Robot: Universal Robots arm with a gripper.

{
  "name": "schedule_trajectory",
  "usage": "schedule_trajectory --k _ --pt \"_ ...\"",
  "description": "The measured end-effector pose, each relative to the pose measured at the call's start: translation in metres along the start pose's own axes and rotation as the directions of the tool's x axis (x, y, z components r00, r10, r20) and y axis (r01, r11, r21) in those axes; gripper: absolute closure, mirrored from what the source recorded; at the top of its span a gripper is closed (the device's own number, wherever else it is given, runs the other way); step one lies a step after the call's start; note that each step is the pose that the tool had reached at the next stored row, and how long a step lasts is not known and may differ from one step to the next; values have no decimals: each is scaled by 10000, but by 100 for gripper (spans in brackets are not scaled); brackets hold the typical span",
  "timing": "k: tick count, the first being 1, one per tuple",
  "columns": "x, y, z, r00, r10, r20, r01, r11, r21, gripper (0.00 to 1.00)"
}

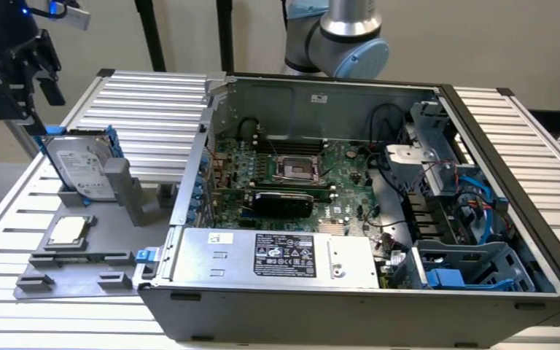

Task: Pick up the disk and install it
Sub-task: 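Pick up the disk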

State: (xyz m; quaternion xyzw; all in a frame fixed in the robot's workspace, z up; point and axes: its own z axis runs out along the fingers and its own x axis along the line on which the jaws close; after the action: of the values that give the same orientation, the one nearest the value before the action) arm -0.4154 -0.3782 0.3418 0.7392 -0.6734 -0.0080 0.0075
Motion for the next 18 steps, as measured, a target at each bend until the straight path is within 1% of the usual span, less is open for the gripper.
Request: schedule_trajectory --k 18 --pt "-1 9 327 10000 0 -1 0 10000 -1 23"
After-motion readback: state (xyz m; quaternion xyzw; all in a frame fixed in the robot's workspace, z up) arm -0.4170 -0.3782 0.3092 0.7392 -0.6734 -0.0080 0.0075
